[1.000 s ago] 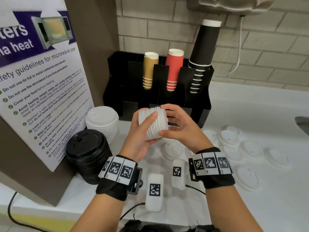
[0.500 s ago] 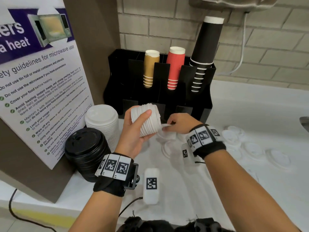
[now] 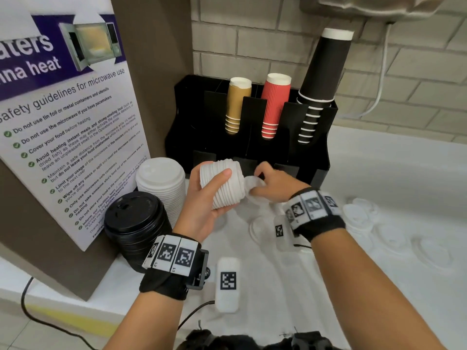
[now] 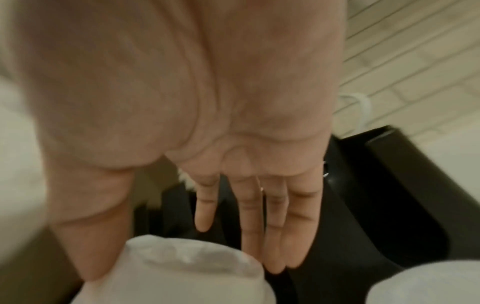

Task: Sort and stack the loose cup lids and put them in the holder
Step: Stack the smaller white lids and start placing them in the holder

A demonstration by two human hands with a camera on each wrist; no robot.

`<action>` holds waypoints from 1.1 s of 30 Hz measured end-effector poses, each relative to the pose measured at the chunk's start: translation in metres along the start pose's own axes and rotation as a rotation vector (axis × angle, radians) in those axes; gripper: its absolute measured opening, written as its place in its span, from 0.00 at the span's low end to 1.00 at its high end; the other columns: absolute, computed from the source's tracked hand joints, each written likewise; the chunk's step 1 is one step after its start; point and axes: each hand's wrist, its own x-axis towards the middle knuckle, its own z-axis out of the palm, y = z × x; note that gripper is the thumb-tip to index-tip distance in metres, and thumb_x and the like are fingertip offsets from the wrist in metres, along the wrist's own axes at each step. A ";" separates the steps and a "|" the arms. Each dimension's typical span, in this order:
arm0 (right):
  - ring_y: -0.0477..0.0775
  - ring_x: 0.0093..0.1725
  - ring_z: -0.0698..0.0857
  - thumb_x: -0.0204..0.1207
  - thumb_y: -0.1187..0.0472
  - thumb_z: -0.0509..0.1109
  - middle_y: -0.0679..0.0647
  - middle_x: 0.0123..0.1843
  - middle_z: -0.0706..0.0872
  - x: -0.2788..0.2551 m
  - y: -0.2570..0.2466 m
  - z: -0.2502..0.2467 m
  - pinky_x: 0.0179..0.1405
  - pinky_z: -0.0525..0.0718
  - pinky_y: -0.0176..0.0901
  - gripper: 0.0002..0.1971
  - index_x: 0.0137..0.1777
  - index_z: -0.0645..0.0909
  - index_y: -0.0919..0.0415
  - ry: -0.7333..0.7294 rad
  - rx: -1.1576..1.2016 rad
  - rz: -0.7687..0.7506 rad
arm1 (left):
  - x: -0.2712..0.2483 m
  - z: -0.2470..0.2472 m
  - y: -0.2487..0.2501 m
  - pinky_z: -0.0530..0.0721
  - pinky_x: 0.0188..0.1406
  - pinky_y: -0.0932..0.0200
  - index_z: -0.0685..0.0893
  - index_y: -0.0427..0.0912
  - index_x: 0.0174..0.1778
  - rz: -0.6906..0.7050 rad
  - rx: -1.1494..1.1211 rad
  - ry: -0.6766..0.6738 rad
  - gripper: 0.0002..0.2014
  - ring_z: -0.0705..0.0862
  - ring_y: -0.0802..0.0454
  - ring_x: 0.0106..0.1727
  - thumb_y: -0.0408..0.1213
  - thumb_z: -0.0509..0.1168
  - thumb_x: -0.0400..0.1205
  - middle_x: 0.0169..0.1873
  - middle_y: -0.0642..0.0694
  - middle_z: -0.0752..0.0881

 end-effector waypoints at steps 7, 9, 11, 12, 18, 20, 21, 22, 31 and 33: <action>0.49 0.56 0.86 0.76 0.56 0.71 0.53 0.56 0.86 -0.058 -0.004 0.014 0.52 0.86 0.41 0.18 0.65 0.77 0.40 0.179 0.860 -0.231 | 0.000 0.005 -0.001 0.88 0.53 0.40 0.74 0.52 0.66 0.027 0.008 0.013 0.30 0.83 0.45 0.64 0.47 0.74 0.67 0.64 0.46 0.81; 0.52 0.55 0.87 0.75 0.58 0.72 0.56 0.56 0.85 -0.063 -0.013 0.022 0.53 0.88 0.44 0.18 0.63 0.78 0.42 0.227 0.916 -0.255 | -0.001 0.009 -0.003 0.86 0.56 0.38 0.74 0.52 0.67 0.031 0.015 0.001 0.30 0.83 0.43 0.65 0.46 0.74 0.68 0.65 0.44 0.81; 0.53 0.56 0.86 0.75 0.58 0.73 0.57 0.57 0.84 -0.066 -0.019 0.025 0.54 0.88 0.47 0.18 0.63 0.77 0.44 0.264 0.934 -0.261 | -0.001 0.012 -0.005 0.88 0.54 0.41 0.75 0.54 0.65 0.035 0.028 -0.017 0.29 0.83 0.43 0.65 0.47 0.74 0.68 0.65 0.44 0.82; 0.54 0.56 0.86 0.75 0.58 0.73 0.57 0.57 0.84 -0.067 -0.019 0.024 0.54 0.88 0.47 0.18 0.64 0.77 0.45 0.278 0.931 -0.260 | -0.001 0.013 -0.006 0.89 0.52 0.43 0.75 0.55 0.65 0.035 0.031 -0.024 0.28 0.83 0.43 0.64 0.47 0.74 0.68 0.64 0.44 0.82; 0.51 0.59 0.84 0.75 0.62 0.73 0.51 0.60 0.84 -0.068 -0.016 0.016 0.62 0.84 0.50 0.22 0.67 0.77 0.46 0.269 0.828 -0.301 | -0.003 0.014 -0.008 0.90 0.48 0.48 0.76 0.55 0.66 -0.014 0.025 -0.065 0.28 0.84 0.44 0.63 0.48 0.74 0.69 0.66 0.43 0.81; 0.45 0.58 0.83 0.74 0.61 0.74 0.48 0.59 0.84 -0.069 -0.015 0.018 0.60 0.84 0.44 0.22 0.67 0.78 0.46 0.294 0.803 -0.329 | -0.003 0.016 -0.010 0.89 0.53 0.45 0.74 0.54 0.69 -0.045 0.002 -0.047 0.30 0.84 0.43 0.64 0.48 0.72 0.70 0.67 0.42 0.81; 0.42 0.57 0.83 0.73 0.60 0.75 0.45 0.58 0.84 -0.068 -0.015 0.019 0.58 0.84 0.39 0.22 0.66 0.78 0.45 0.308 0.788 -0.339 | -0.003 0.017 -0.012 0.88 0.56 0.43 0.72 0.53 0.71 -0.068 -0.015 -0.025 0.32 0.84 0.42 0.65 0.49 0.72 0.70 0.67 0.42 0.81; 0.40 0.56 0.83 0.72 0.59 0.76 0.43 0.57 0.83 -0.068 -0.015 0.020 0.56 0.84 0.35 0.23 0.65 0.78 0.44 0.316 0.777 -0.339 | -0.003 0.017 -0.013 0.87 0.58 0.43 0.71 0.51 0.72 -0.096 -0.027 0.005 0.34 0.83 0.42 0.66 0.51 0.71 0.70 0.67 0.41 0.81; 0.56 0.57 0.83 0.71 0.53 0.77 0.53 0.60 0.78 -0.053 -0.011 0.044 0.48 0.84 0.42 0.21 0.62 0.76 0.45 0.167 0.679 -0.167 | 0.001 -0.008 -0.027 0.83 0.60 0.47 0.86 0.48 0.61 -0.340 0.193 0.114 0.20 0.87 0.44 0.59 0.56 0.58 0.85 0.56 0.42 0.89; 0.57 0.58 0.83 0.71 0.52 0.77 0.54 0.60 0.78 -0.050 -0.008 0.049 0.56 0.85 0.50 0.21 0.63 0.76 0.45 0.139 0.646 -0.128 | 0.000 -0.011 -0.029 0.86 0.54 0.46 0.84 0.46 0.63 -0.385 0.204 0.112 0.20 0.87 0.44 0.57 0.54 0.58 0.86 0.55 0.41 0.89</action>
